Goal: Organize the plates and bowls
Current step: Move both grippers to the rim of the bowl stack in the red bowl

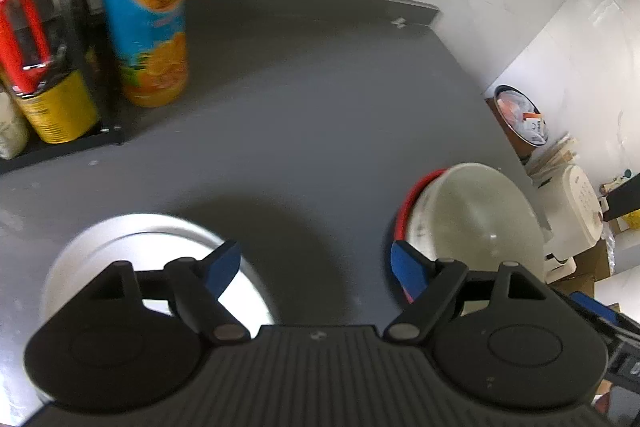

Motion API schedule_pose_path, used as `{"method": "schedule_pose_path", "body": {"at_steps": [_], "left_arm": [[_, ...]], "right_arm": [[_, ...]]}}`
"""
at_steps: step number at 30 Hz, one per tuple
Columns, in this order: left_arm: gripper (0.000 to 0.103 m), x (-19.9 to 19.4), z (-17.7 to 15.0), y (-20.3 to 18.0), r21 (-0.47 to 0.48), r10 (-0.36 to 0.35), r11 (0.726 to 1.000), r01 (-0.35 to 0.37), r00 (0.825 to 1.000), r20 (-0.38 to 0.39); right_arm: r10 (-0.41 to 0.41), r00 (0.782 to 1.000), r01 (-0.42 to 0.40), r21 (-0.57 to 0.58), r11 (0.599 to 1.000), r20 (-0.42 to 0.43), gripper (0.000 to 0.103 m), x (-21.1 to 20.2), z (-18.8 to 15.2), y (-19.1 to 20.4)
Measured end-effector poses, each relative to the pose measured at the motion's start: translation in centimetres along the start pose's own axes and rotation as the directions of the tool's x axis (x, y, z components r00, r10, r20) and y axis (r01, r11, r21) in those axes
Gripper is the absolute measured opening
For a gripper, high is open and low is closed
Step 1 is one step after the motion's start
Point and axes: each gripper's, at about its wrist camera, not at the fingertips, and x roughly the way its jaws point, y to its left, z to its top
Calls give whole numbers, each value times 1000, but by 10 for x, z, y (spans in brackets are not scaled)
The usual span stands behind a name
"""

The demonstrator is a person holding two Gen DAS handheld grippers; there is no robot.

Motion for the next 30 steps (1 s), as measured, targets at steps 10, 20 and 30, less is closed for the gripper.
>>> {"method": "schedule_pose_path", "body": {"at_steps": [10, 20, 30], "left_arm": [[82, 29, -1, -46, 7, 18, 1000, -18, 1000, -25], [76, 63, -8, -56, -68, 45, 996, -52, 995, -92], [39, 85, -6, -52, -143, 37, 988, -59, 988, -151]], "right_arm": [[33, 998, -32, 23, 999, -59, 98, 22, 9, -49], [104, 974, -96, 52, 994, -200, 54, 70, 17, -73], [178, 951, -160, 90, 983, -254, 38, 89, 22, -81]]}}
